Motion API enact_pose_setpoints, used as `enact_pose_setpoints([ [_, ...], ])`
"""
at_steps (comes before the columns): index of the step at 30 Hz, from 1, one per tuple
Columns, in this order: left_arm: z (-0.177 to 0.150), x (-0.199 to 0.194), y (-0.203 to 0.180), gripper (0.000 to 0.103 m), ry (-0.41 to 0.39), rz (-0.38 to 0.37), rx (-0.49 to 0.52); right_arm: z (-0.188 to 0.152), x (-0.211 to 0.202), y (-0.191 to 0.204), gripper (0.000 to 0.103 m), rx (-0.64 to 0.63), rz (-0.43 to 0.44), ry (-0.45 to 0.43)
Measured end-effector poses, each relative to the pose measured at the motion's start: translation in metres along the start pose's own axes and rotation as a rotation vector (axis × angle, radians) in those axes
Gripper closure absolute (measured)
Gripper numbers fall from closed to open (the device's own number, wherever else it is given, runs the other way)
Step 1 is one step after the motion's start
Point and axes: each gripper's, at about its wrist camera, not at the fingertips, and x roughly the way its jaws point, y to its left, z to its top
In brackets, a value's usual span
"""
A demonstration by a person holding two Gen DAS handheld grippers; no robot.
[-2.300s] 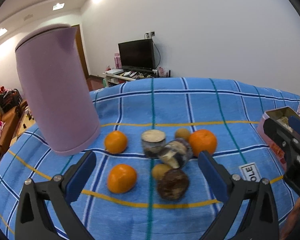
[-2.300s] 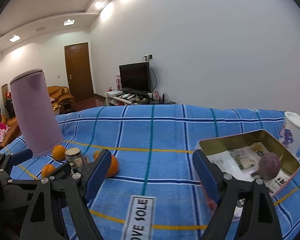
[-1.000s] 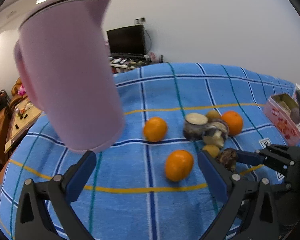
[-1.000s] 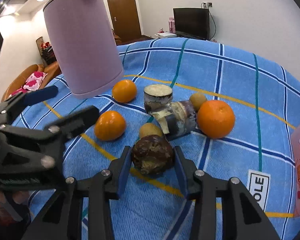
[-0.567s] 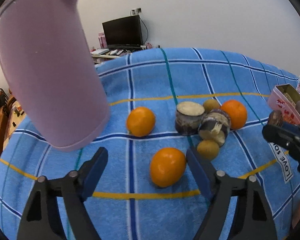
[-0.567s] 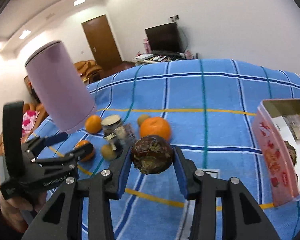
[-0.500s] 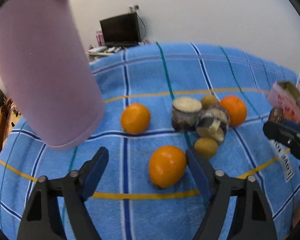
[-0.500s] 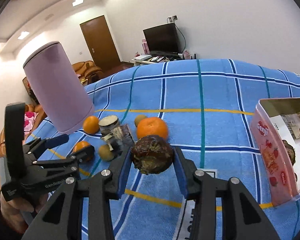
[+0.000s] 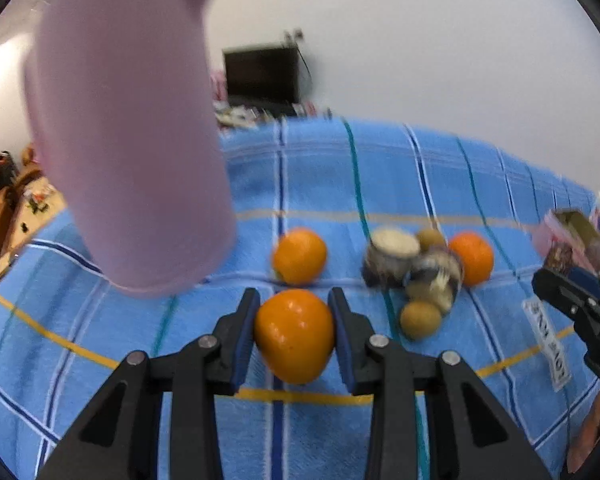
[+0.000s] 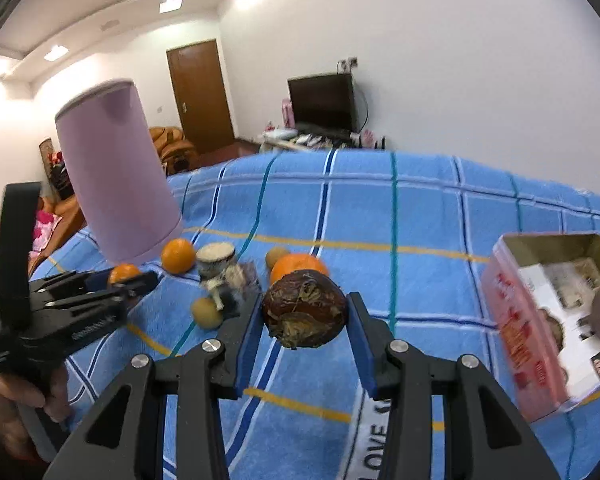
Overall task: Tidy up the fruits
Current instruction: 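Carry the mangosteen and orange into the pink tin with both tools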
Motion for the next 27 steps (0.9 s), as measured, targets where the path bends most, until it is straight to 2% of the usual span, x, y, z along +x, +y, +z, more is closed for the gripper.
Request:
enact_pose_setpoints([
  [4,0.003,-0.017,-0.003,0.066,-0.121,0.035,-0.033,0.003,-0.011,-0.005,0.060,-0.013,-0.025,-0.056],
  [8,0.003,-0.014,-0.015,0.066,-0.102,0.038,-0.038,0.004,-0.014,-0.008,0.060,-0.040,-0.073,-0.071],
  [11,0.001,-0.016,-0.030,0.066,-0.102,0.051,-0.015,0.003,-0.017,-0.014,0.060,-0.035,-0.079,-0.070],
  [27,0.002,-0.032,-0.100,0.066,-0.108,0.006,0.082,-0.004,-0.042,-0.054,0.060,-0.034,-0.131,-0.089],
])
